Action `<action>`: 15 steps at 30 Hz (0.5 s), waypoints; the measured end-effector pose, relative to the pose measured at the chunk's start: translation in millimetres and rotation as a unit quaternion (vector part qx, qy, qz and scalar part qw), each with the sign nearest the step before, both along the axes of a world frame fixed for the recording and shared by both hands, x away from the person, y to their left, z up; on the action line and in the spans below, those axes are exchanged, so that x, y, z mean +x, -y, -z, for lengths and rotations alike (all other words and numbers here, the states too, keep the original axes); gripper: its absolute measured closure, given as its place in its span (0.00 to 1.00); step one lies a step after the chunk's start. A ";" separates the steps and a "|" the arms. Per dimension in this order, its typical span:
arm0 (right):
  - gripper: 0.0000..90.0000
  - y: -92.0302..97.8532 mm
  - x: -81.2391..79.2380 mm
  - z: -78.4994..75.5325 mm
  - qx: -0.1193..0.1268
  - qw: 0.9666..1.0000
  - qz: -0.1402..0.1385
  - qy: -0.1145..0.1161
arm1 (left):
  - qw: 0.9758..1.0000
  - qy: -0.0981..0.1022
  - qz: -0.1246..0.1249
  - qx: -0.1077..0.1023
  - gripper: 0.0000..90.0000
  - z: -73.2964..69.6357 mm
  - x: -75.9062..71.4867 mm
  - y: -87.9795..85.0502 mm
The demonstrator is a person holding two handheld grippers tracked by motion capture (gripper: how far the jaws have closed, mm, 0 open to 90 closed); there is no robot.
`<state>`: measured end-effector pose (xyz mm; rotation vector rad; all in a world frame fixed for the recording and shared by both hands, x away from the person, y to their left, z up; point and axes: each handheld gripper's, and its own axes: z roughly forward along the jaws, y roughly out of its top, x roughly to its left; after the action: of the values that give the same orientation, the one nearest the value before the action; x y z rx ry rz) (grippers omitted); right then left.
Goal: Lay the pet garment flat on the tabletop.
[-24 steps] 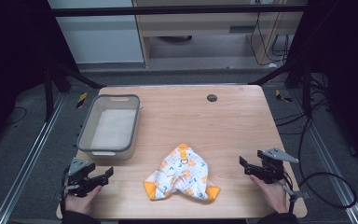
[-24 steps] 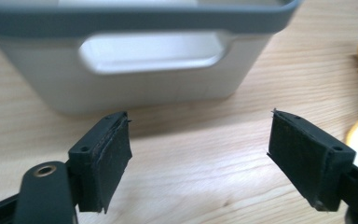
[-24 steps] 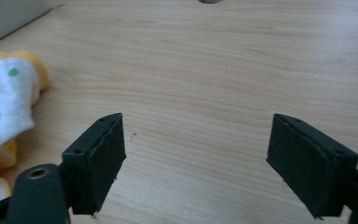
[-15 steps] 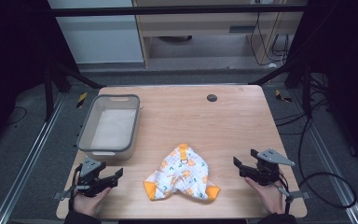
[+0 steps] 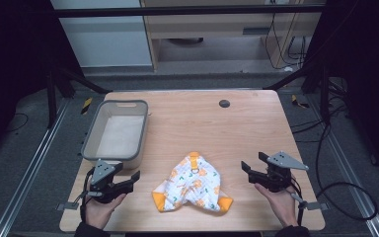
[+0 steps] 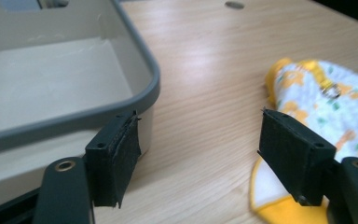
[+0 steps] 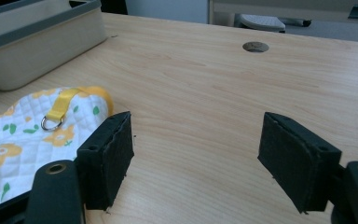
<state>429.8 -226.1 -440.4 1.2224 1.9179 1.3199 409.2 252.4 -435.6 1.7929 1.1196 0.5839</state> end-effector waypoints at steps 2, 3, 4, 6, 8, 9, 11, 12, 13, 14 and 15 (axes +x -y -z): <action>0.29 -1.4 2.6 -3.1 0.001 1.000 -0.001 -0.002 | 1.000 0.002 0.010 -0.004 0.32 -7.7 3.5 6.8; 0.29 -1.9 3.6 -4.4 0.000 1.000 -0.002 -0.002 | 1.000 0.004 0.012 -0.006 0.32 -10.0 5.4 9.2; 0.29 -2.6 4.6 -6.2 -0.001 1.000 -0.003 -0.001 | 1.000 0.006 0.013 -0.007 0.32 -12.2 7.6 11.5; 0.28 -4.0 6.7 -10.4 -0.001 1.000 -0.006 0.000 | 1.000 0.007 0.017 -0.015 0.32 -15.7 12.4 16.6; 0.29 -5.0 8.8 -15.0 -0.003 1.000 -0.008 0.003 | 1.000 0.007 0.022 -0.020 0.32 -18.1 17.0 21.6; 0.30 -5.7 9.6 -17.4 -0.004 1.000 -0.005 0.006 | 0.999 0.009 0.023 -0.021 0.32 -18.6 18.9 24.0; 0.31 -6.5 12.8 -21.7 -0.004 1.000 -0.004 0.008 | 0.999 0.008 0.025 -0.019 0.32 -18.7 23.5 29.4; 0.31 -7.5 15.2 -24.0 -0.003 1.000 -0.005 0.009 | 0.999 0.008 0.025 -0.018 0.32 -18.4 25.2 31.1; 0.31 -8.3 16.7 -25.2 -0.004 1.000 -0.006 0.010 | 1.000 0.005 0.026 -0.016 0.32 -18.1 28.1 33.8; 0.31 -9.9 19.7 -26.6 -0.002 1.000 -0.010 0.010 | 0.999 0.004 0.028 -0.016 0.32 -17.9 29.8 35.7; 0.31 -10.9 21.5 -27.0 -0.001 1.000 -0.011 0.010 | 1.000 0.003 0.029 -0.013 0.32 -17.6 31.8 38.3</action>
<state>451.4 -215.2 -413.4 1.1866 1.9242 1.3351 441.1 214.1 -418.0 1.7947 1.0631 0.5384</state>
